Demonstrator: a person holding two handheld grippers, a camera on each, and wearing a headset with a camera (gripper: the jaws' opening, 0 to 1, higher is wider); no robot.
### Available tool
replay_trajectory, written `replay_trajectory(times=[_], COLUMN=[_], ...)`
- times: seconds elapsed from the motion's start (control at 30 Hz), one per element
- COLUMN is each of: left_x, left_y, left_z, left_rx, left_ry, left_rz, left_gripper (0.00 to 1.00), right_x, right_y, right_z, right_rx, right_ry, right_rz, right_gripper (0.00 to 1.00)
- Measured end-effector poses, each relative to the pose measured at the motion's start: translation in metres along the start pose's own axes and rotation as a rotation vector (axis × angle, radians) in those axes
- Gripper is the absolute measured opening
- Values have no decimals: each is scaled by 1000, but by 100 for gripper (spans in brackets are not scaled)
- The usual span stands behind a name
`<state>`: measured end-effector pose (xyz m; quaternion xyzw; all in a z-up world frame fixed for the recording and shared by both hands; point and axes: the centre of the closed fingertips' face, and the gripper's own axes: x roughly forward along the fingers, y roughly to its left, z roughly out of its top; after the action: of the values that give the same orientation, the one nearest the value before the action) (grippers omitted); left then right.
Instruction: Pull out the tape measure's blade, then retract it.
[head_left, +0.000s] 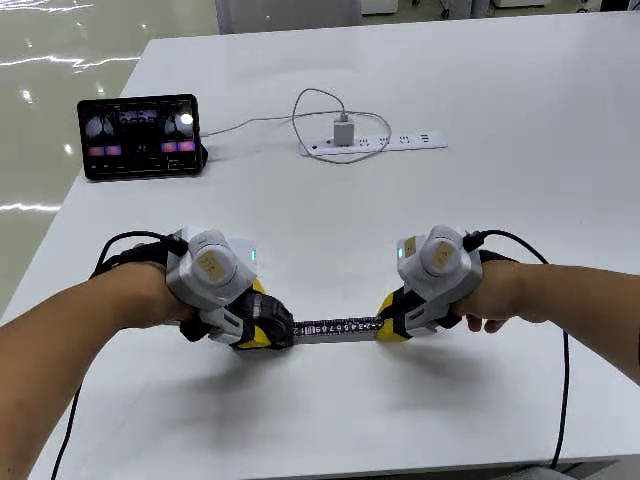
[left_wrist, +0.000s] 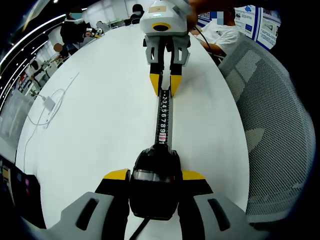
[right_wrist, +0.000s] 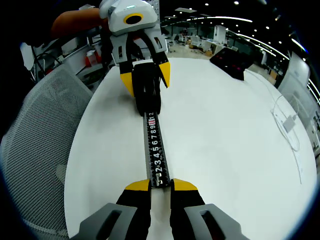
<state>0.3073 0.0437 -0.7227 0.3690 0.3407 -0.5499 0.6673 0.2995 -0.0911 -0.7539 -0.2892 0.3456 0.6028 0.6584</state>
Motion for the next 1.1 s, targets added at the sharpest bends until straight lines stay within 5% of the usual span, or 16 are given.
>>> replay_trajectory(times=[1.1], left_x=[0], left_y=[-1], left_z=[0], left_rx=[3], left_ry=[3], left_rz=[5], left_gripper=[32], right_x=[-12], right_y=[-2], right_z=[-15], right_rx=[23], right_ry=[6], right_rz=[-11], right_gripper=[10])
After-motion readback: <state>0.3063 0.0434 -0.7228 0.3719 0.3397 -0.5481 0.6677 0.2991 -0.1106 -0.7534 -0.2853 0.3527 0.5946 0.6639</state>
